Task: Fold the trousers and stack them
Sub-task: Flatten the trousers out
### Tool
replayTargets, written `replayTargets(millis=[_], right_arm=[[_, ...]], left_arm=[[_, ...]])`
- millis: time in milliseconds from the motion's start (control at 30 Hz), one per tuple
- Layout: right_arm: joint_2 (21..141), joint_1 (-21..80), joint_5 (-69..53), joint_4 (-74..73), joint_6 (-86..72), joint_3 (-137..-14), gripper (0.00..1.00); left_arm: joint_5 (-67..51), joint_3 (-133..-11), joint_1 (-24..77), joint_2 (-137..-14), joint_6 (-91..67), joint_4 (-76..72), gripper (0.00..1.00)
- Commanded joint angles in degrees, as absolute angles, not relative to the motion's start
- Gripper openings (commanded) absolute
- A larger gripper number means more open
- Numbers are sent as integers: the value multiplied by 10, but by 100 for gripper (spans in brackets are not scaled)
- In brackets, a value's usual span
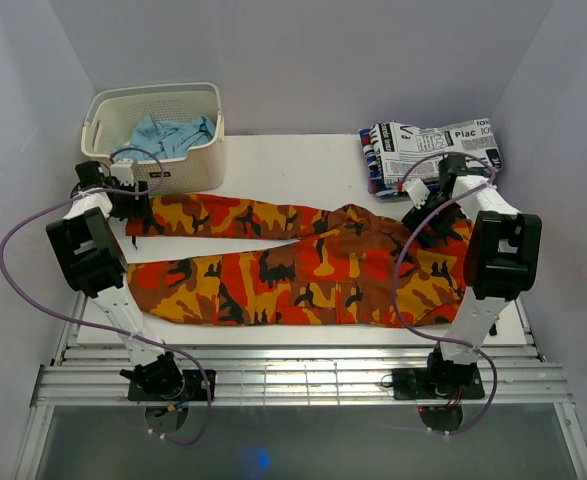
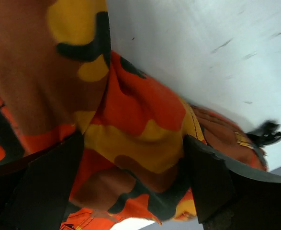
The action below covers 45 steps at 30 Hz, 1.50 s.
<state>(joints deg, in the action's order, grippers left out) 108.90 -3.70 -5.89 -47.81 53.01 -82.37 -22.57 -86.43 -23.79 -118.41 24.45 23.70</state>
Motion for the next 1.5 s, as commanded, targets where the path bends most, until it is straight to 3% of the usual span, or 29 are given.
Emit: replayTargets(millis=[0,133,200,233,267,300,333,500,633,833,867,933,967,1100,1200,1467], right_arm=[[1082,-34,-20,-436,541,-768,87],[1064,-30,-5,-408,577,-714,69],[1055,-30,-3,-387,592,-700,45],[1054,-29,8,-387,592,-701,38],[1053,-30,14,-386,592,-707,29],[1051,-30,13,-388,592,-715,19],[1043,-30,9,-388,590,-735,8],[944,-31,-24,-381,615,-749,8],[824,-32,-21,-323,704,-644,8],[624,-31,-5,-186,897,-378,8],[599,-31,-5,-169,924,-343,8],[529,-31,-12,-133,981,-244,8],[507,-31,-17,-99,1034,-212,8],[396,-34,-65,-61,1134,-95,8],[361,-33,-98,-56,1198,-38,8],[389,-34,-84,-68,1197,-38,8]], left_arm=[[-201,-859,-238,-1184,195,208,79],[-203,-857,-238,-1206,201,263,63],[-206,-854,-241,-1206,203,286,36],[-206,-855,-241,-1204,205,295,36],[-213,-857,-244,-1201,206,304,29],[-226,-865,-245,-1198,206,312,10],[-236,-869,-248,-1186,205,326,3],[-304,-889,-272,-1118,231,351,0],[-371,-882,-317,-1064,284,388,0],[-421,-811,-370,-995,420,424,0],[-437,-795,-369,-991,437,430,3],[-453,-786,-361,-987,468,448,22],[-463,-780,-346,-986,475,452,38],[-441,-759,-254,-968,536,461,69],[-404,-745,-159,-950,545,418,80],[-266,-886,37,-1076,552,393,83]])
